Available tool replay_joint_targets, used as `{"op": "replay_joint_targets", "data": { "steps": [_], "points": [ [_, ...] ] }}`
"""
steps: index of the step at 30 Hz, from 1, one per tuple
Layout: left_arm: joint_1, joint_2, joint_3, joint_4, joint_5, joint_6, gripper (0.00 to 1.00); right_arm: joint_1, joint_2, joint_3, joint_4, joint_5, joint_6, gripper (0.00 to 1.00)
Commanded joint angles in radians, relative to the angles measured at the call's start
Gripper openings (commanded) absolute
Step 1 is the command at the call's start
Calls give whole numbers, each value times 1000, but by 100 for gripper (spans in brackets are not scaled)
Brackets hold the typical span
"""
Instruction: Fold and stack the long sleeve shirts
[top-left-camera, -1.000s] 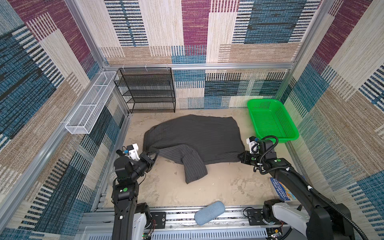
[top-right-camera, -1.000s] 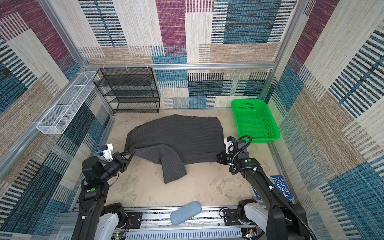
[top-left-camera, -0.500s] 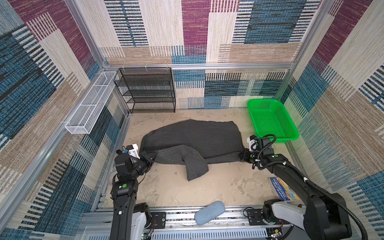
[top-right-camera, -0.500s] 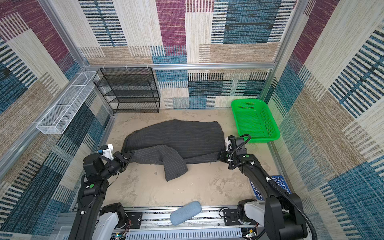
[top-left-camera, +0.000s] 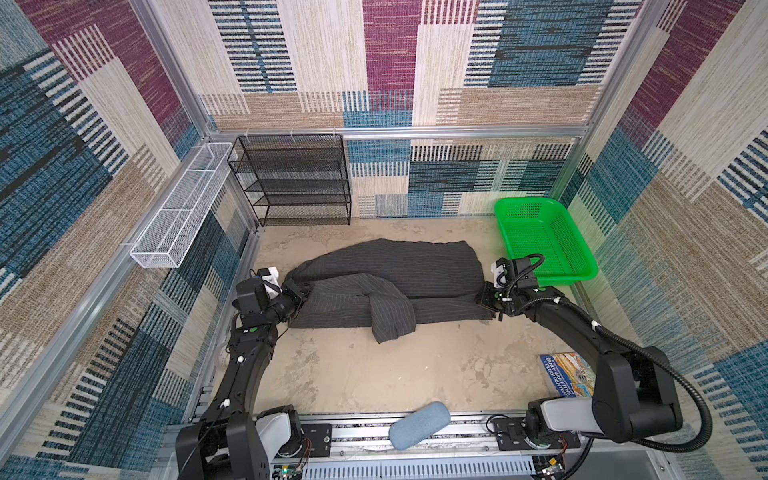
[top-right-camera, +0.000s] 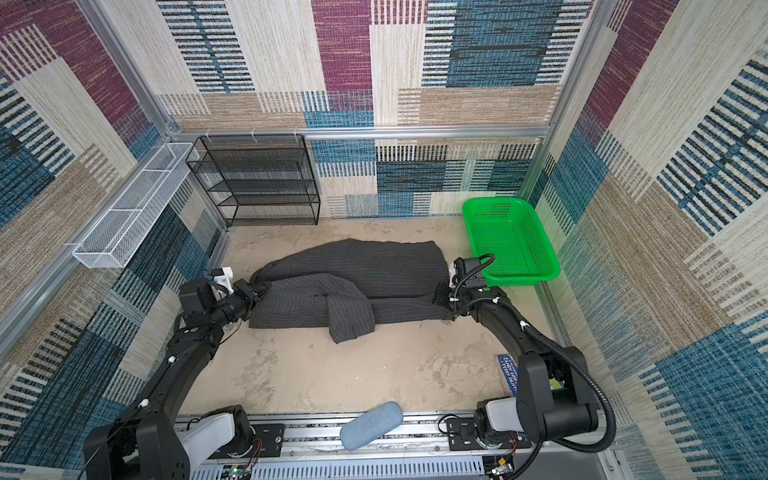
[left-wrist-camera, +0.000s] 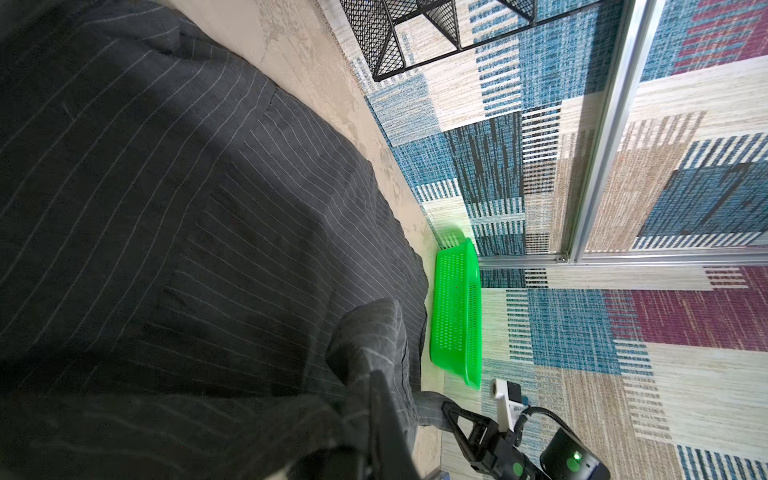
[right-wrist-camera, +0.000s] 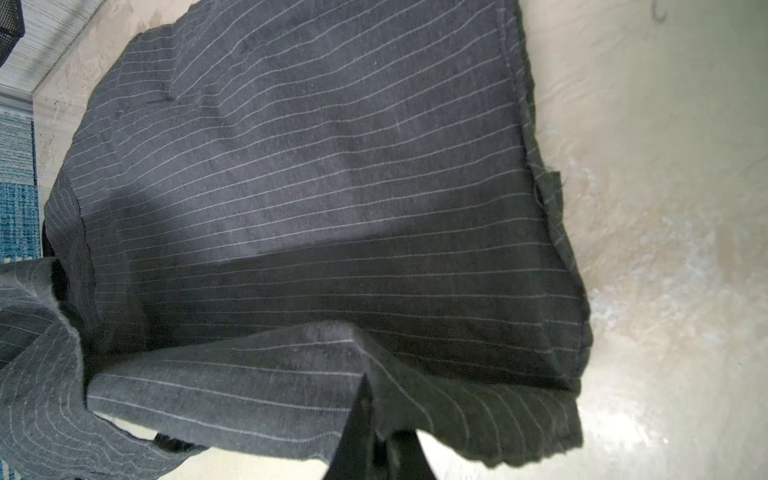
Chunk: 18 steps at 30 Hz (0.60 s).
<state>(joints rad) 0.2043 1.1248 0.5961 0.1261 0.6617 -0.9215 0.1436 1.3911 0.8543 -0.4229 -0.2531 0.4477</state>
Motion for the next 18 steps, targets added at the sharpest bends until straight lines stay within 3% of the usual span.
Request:
{"op": "replay_joint_targets", "data": {
  "steps": [1, 11, 14, 17, 18],
  "points": [
    [-4, 58, 7, 103, 11, 32, 0, -2, 51, 31, 33, 25, 13, 8],
    [-35, 268, 29, 230, -2, 56, 0, -2, 227, 67, 94, 39, 6, 8],
    [-40, 319, 44, 240, -11, 62, 1, -2, 245, 66, 104, 58, 8, 13],
    [-43, 355, 51, 264, -24, 51, 16, -2, 247, 69, 116, 67, 4, 25],
    [-45, 365, 59, 265, -26, 45, 28, -3, 246, 74, 114, 70, 4, 30]
  ]
}}
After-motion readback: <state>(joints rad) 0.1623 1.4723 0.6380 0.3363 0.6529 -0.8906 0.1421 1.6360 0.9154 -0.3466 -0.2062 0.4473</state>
